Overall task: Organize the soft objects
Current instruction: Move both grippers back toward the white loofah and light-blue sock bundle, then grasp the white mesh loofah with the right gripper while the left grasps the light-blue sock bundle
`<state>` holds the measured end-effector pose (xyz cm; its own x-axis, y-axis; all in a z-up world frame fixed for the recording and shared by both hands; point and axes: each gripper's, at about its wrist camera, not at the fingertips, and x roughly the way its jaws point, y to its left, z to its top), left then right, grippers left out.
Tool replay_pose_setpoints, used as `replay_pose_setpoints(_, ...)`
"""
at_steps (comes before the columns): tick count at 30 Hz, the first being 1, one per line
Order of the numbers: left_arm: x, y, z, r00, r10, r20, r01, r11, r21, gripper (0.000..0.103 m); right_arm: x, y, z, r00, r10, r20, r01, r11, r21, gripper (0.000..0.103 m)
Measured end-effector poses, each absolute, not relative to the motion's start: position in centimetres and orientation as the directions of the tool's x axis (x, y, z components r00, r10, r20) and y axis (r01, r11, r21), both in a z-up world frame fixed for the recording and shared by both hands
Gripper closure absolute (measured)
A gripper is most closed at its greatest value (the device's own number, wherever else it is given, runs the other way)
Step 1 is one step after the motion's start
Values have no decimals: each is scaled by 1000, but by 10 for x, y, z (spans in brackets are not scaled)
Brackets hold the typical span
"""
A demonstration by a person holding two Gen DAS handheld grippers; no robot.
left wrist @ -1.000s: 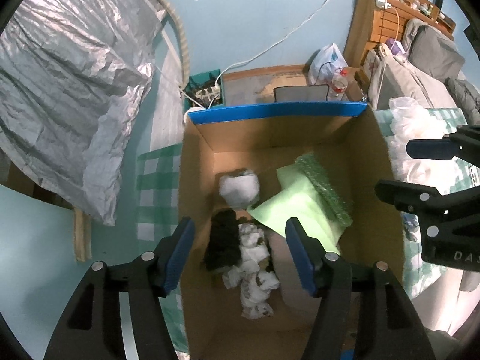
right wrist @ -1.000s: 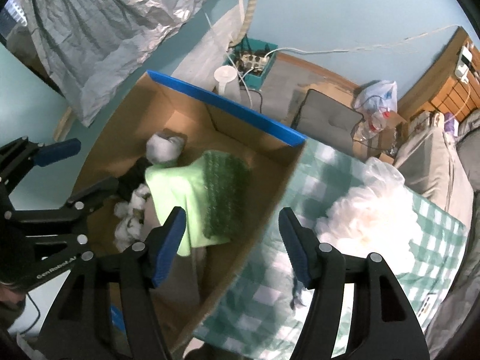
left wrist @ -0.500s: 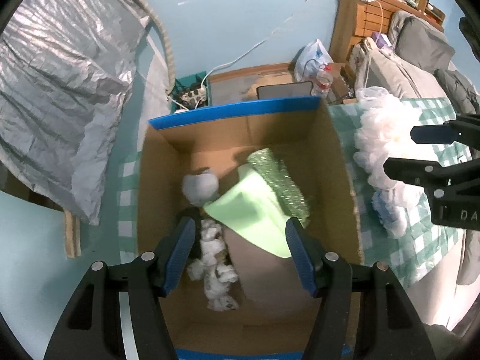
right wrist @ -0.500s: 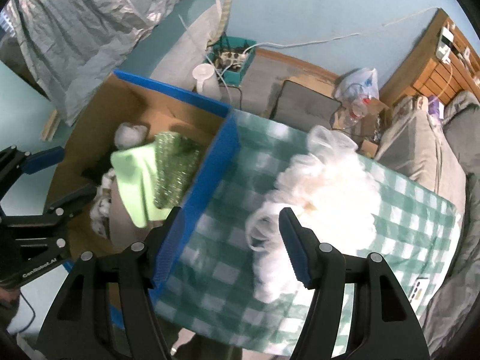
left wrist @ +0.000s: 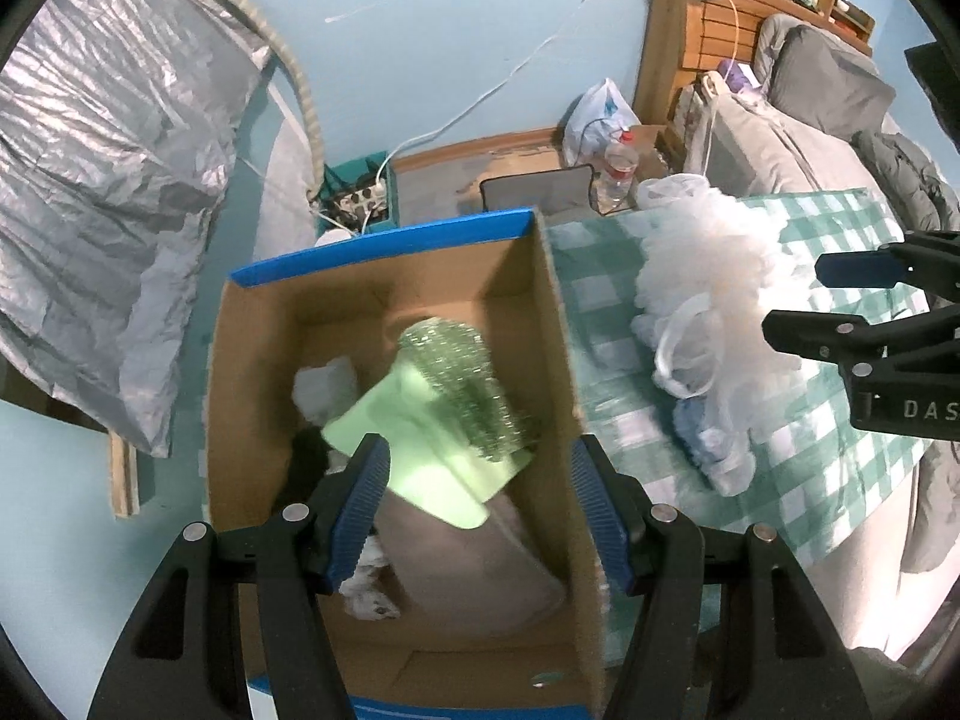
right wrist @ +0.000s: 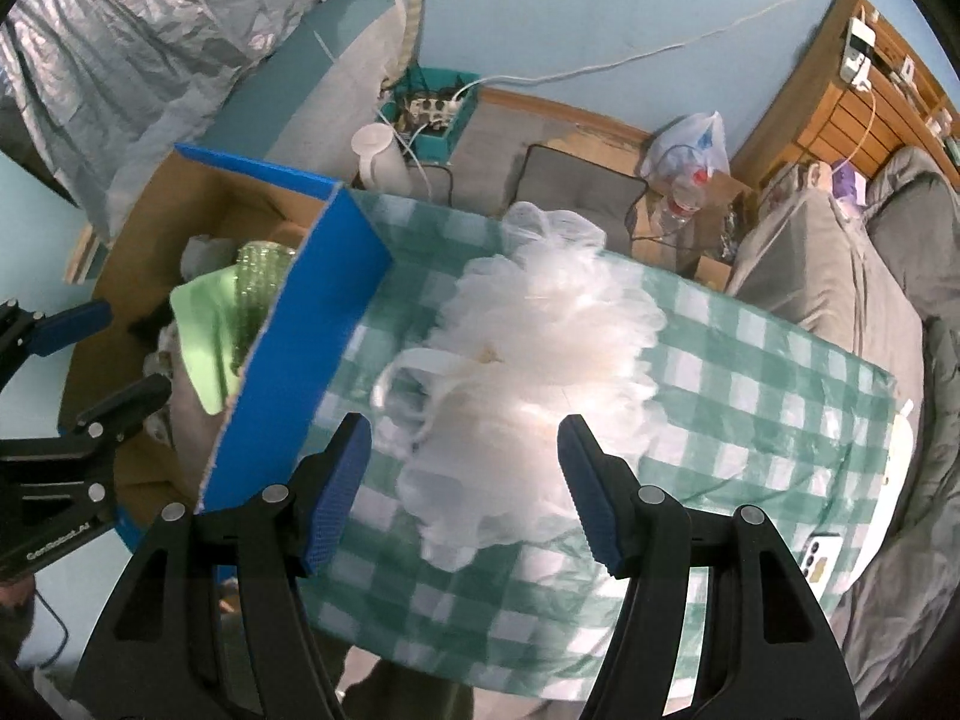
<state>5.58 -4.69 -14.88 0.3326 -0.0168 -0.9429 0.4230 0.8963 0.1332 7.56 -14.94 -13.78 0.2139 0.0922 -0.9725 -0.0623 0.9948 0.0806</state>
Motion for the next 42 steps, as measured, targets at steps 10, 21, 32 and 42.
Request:
replay_pose_setpoints(10, 51, -83, -161, 298, -41, -954, 424, 901, 94, 38, 80, -178, -148, 190, 98, -977, -47, 995, 90, 39)
replay_pose_setpoints(21, 48, -105, -196, 233, -22, -972, 439, 894, 85, 38, 86, -192, -157, 174, 112, -978, -23, 994, 109, 38)
replay_pose_setpoints(32, 55, -95, -226, 177, 10, -984, 409, 909, 83, 38, 108, -189, -187, 133, 159, -978, 22, 986, 163, 32)
replay_pose_setpoints(42, 61, -67, -243, 143, 35, -989, 323, 943, 80, 38, 118, -176, -232, 64, 92, -994, -3, 996, 92, 23)
